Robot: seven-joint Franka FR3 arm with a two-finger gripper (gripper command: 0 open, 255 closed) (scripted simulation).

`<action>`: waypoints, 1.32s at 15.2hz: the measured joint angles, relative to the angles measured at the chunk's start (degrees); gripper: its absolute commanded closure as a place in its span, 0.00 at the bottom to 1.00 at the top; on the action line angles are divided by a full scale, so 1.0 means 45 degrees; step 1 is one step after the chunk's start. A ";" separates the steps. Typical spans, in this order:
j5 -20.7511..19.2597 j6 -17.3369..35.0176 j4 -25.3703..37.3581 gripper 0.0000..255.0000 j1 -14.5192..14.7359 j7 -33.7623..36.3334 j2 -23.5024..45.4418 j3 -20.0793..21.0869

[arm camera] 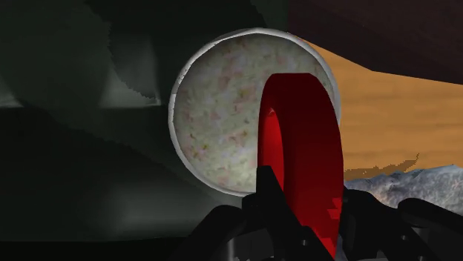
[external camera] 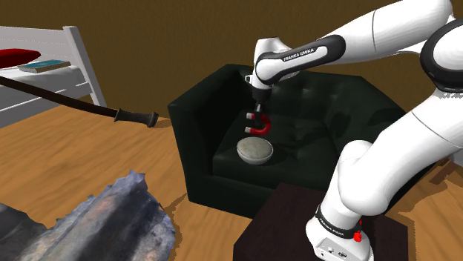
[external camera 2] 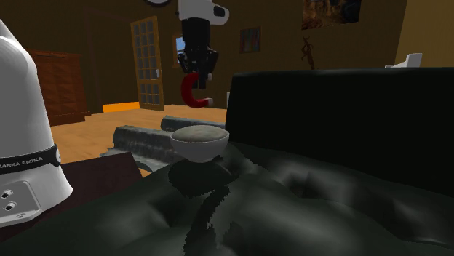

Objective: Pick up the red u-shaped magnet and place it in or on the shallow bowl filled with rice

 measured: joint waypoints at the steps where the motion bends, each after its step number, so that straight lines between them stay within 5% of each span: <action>1: 0.0015 0.0180 -0.0078 1.00 0.0014 -0.0006 0.0104 -0.0030; 10: 0.0028 0.1894 -0.1137 1.00 0.0029 -0.0113 0.0781 -0.0326; 16: 0.0024 0.1992 -0.1205 1.00 0.0027 -0.0111 0.0800 -0.0336; 17: 0.0024 0.1992 -0.1206 0.00 0.0027 -0.0111 0.0799 -0.0335; 20: 0.0023 0.1992 -0.1206 0.00 0.0027 -0.0111 0.0798 -0.0335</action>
